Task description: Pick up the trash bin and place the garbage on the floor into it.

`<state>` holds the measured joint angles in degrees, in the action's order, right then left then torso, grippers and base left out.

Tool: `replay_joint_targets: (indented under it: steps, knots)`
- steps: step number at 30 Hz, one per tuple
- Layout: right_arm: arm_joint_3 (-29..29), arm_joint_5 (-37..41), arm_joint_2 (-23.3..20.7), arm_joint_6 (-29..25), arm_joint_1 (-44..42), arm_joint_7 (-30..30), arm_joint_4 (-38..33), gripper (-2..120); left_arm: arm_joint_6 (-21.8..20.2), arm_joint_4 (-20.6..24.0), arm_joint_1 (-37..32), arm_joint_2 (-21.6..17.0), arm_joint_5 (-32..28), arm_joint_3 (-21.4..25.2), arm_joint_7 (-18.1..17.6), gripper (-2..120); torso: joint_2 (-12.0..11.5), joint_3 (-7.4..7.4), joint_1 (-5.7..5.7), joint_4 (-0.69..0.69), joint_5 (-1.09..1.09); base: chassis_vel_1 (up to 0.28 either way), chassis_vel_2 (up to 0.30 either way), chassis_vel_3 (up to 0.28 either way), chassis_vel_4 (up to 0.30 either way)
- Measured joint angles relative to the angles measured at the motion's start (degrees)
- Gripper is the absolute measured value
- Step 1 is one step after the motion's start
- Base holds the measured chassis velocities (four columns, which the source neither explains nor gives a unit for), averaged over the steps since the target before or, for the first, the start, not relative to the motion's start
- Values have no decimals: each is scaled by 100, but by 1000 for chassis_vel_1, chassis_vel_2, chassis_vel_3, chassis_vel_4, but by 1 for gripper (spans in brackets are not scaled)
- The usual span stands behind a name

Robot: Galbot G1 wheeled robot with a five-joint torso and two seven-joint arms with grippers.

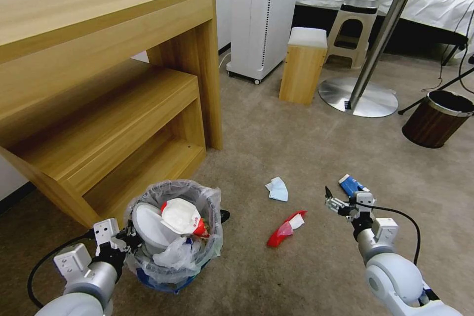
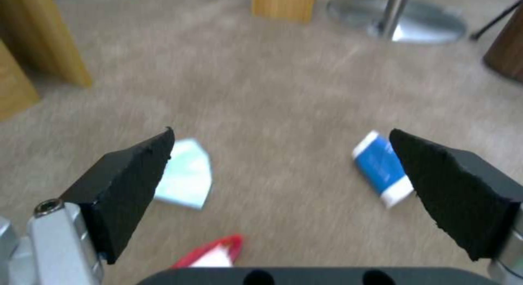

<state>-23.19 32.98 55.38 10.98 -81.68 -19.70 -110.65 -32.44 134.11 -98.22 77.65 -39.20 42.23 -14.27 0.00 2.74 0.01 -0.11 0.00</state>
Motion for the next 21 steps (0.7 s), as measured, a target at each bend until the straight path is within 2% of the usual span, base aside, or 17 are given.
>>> replay_joint_targets:
  steps: [6,11,21]
  knots:
    - [349,666,13,478,127,-196,-104,100,31,-53,33,-2,0,14,7,0,0,0,0,0,-1,0,0,0,0]
    - [573,971,24,617,135,-328,-195,100,34,-102,74,6,1,14,8,0,0,0,0,0,0,0,0,0,0]
    - [1128,1618,272,976,59,-967,-527,100,62,-213,114,78,92,-27,24,0,0,0,0,0,0,0,0,0,0]
